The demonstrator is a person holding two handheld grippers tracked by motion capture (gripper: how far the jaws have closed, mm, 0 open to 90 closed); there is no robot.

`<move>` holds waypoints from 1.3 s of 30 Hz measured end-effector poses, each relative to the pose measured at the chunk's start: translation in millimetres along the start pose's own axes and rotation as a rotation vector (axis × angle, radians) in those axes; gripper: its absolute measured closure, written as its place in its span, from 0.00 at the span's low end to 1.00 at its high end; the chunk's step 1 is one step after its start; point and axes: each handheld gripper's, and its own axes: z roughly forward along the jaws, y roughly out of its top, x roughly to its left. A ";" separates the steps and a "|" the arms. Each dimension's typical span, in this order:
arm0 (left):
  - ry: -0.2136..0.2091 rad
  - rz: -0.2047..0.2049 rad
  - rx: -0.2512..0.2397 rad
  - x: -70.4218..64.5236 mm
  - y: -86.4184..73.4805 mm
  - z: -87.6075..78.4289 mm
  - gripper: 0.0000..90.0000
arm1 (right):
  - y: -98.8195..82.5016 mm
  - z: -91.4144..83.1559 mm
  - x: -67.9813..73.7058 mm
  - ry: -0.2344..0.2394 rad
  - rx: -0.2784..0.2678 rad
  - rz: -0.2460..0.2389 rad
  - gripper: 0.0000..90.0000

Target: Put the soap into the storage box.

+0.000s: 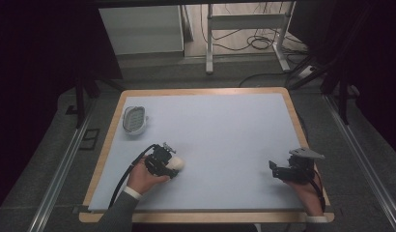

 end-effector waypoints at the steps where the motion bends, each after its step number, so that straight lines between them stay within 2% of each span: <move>1: -0.003 -0.002 -0.003 0.5 -0.2 -1.2 0.55 | 0.1 -0.1 -0.1 0.000 -0.001 0.000 0.06; 7: -0.019 -0.017 -0.031 6.6 -0.8 -10.5 0.55 | 0.3 -0.3 0.4 0.001 0.001 0.000 0.06; 39: 0.002 -0.065 -0.087 33.6 7.6 -35.4 0.55 | 0.0 -0.6 -0.6 -0.006 0.003 0.000 0.06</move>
